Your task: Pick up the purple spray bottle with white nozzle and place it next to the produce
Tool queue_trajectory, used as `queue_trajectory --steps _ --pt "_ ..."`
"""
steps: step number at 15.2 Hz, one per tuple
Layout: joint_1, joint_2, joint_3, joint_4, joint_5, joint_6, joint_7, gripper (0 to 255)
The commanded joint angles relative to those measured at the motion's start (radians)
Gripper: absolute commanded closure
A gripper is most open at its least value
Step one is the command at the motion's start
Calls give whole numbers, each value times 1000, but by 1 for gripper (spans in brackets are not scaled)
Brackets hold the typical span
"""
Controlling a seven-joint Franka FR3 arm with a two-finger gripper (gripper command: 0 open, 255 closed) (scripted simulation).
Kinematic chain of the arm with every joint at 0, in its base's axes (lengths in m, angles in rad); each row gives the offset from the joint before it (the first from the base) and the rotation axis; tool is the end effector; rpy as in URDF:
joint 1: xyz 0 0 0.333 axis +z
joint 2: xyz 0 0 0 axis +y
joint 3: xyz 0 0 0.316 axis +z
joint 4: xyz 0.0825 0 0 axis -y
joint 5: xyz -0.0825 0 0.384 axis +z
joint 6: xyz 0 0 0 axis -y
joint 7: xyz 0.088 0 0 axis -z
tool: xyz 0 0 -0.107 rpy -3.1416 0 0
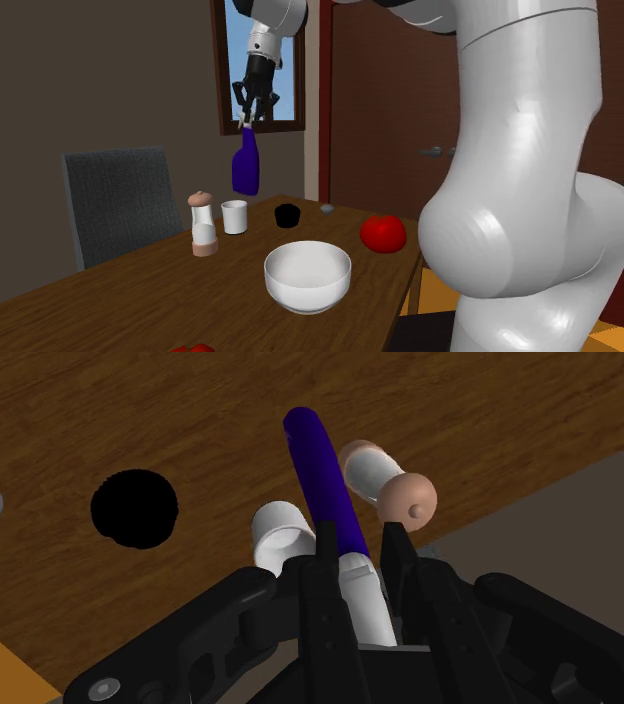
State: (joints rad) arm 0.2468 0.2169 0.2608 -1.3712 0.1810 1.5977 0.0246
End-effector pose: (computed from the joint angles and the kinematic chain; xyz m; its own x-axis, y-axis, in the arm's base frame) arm 0.5426 0.3022 0.6003 0.8906 0.4547 0.0102 0.4442 -0.8647 -0.2346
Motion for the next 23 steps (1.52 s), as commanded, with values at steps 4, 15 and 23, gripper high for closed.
queue_trajectory --steps 4,15,23 --pt "36 -119 33 -98 25 0 76 255" --pt "125 -292 121 -176 71 -42 270 255" --pt "196 -341 208 -132 85 -91 447 255"
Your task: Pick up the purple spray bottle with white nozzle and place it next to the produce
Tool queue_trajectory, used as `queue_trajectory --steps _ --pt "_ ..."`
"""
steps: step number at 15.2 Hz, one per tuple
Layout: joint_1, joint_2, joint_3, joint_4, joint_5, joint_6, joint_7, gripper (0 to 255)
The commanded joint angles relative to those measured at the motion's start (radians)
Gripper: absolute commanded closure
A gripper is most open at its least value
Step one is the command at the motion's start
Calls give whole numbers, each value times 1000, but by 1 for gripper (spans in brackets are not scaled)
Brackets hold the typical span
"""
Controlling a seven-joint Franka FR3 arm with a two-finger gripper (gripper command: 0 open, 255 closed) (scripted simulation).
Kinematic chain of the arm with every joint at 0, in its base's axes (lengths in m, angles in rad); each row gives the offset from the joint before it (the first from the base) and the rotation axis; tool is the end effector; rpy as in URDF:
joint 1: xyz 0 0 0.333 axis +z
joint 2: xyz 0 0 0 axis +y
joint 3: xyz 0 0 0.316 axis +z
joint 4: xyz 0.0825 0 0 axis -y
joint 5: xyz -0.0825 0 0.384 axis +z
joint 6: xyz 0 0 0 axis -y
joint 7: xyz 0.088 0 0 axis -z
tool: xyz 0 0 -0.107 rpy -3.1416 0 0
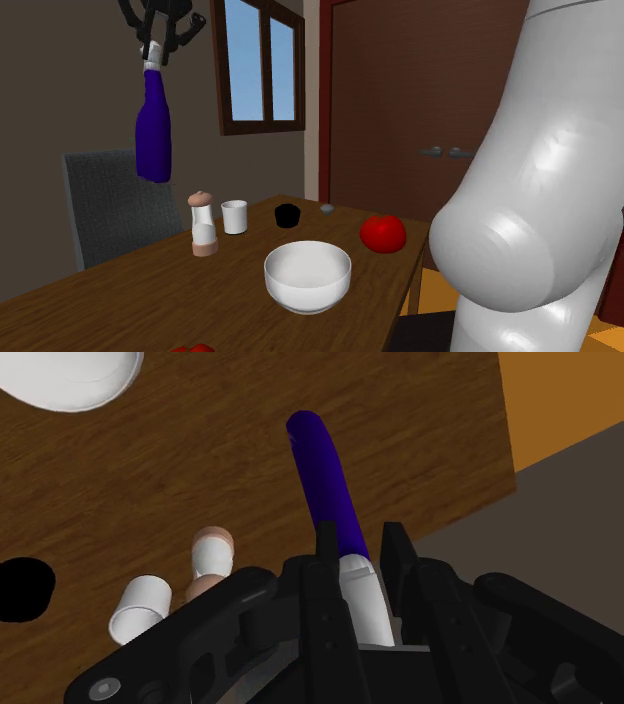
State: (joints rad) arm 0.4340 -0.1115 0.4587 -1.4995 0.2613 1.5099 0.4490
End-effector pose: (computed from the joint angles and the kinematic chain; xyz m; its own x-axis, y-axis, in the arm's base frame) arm 0.2862 0.4289 0.7076 0.8901 0.4556 0.0106 0.4451 -0.8642 -0.2345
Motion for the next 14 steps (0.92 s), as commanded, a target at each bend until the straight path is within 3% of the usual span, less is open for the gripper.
queue_trajectory --steps 1,6,14 --pt "18 -14 23 8 4 -10 47 255" --pt "71 6 102 96 -14 -48 190 255" --pt "67 -64 86 -85 22 64 143 255"
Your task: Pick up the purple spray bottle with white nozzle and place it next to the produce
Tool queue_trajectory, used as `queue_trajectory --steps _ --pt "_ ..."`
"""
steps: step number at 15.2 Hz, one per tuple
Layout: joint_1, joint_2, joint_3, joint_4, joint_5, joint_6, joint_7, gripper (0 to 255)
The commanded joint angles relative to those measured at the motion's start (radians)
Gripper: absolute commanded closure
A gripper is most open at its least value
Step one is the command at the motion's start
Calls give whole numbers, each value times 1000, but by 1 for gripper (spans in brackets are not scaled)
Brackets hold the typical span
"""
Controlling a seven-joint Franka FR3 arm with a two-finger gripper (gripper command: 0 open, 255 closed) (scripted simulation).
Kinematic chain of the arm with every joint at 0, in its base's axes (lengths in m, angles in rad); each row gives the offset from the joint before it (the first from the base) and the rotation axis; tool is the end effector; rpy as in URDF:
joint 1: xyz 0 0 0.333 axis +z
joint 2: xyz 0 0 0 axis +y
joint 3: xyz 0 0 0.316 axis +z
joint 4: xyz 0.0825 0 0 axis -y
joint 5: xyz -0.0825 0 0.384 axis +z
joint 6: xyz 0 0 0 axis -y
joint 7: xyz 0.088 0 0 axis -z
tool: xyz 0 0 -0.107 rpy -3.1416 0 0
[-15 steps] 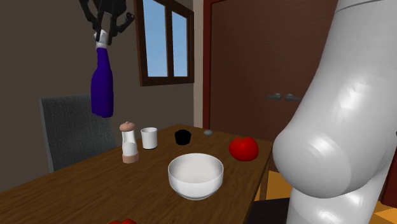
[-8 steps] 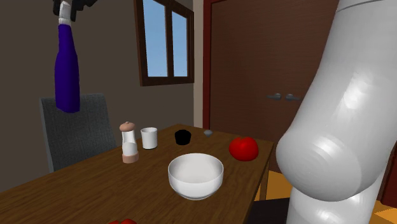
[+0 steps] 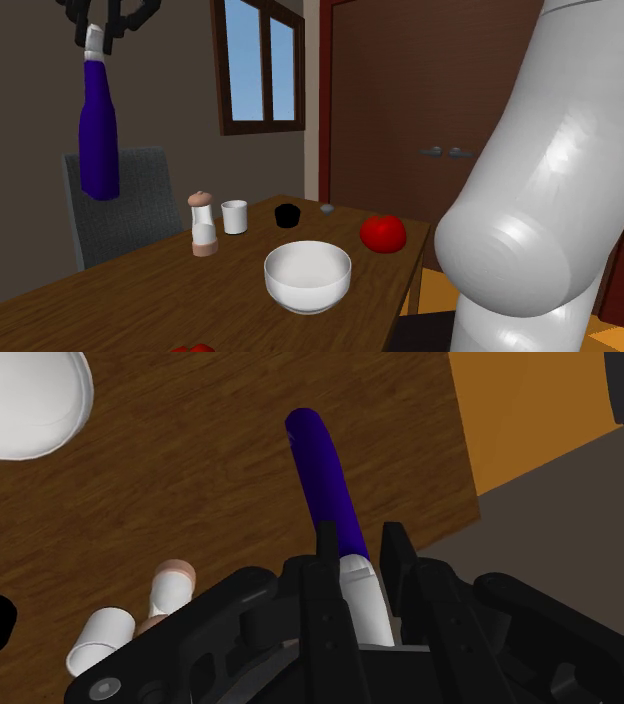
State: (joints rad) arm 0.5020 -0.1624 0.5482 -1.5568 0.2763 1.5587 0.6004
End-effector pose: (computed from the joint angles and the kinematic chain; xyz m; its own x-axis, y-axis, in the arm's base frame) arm 0.2018 0.4685 0.7041 0.8908 0.4542 0.0096 0.4437 -0.8651 -0.2339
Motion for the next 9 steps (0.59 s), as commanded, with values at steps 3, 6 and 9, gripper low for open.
queue_trajectory --steps 3,6,9 --pt "0 -32 -7 -87 17 56 -23 255" --pt "2 -49 -8 -143 26 96 -37 255" --pt "4 -62 -9 -196 34 135 -49 255"
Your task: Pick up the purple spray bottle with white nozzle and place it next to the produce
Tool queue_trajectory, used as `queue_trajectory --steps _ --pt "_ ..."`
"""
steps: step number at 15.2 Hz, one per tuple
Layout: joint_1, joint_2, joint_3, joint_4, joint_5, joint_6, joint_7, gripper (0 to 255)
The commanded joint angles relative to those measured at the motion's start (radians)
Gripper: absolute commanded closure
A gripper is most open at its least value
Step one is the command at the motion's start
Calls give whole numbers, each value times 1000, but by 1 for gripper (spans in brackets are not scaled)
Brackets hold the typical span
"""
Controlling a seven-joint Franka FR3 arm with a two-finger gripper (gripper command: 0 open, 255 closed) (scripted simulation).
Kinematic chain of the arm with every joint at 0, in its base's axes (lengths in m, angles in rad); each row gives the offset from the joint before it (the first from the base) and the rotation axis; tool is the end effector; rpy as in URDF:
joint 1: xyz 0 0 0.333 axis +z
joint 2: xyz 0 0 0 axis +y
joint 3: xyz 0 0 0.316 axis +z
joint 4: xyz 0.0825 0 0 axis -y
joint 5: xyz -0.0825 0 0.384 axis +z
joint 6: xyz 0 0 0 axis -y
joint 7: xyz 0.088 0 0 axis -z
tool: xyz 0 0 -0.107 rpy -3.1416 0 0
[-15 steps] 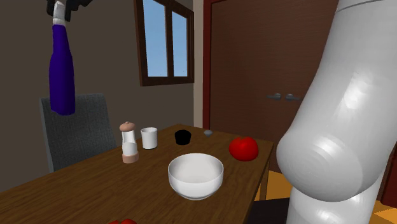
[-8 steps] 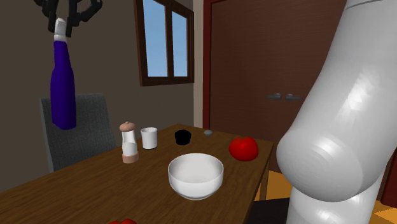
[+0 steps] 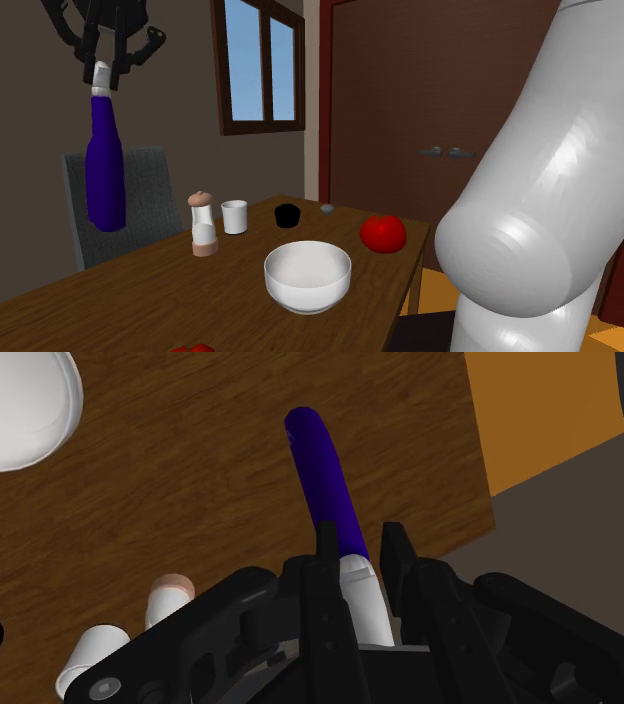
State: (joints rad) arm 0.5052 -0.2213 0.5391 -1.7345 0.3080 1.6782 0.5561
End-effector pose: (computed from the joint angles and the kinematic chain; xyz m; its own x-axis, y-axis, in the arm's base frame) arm 0.2011 0.4670 0.6567 0.8909 0.4541 0.0097 0.4435 -0.8651 -0.2341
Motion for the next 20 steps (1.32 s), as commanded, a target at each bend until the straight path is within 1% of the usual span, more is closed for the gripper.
queue_trajectory --steps 1,20 --pt "1 -7 0 -36 5 28 -9 255" --pt "15 -34 17 -311 40 275 -68 255"
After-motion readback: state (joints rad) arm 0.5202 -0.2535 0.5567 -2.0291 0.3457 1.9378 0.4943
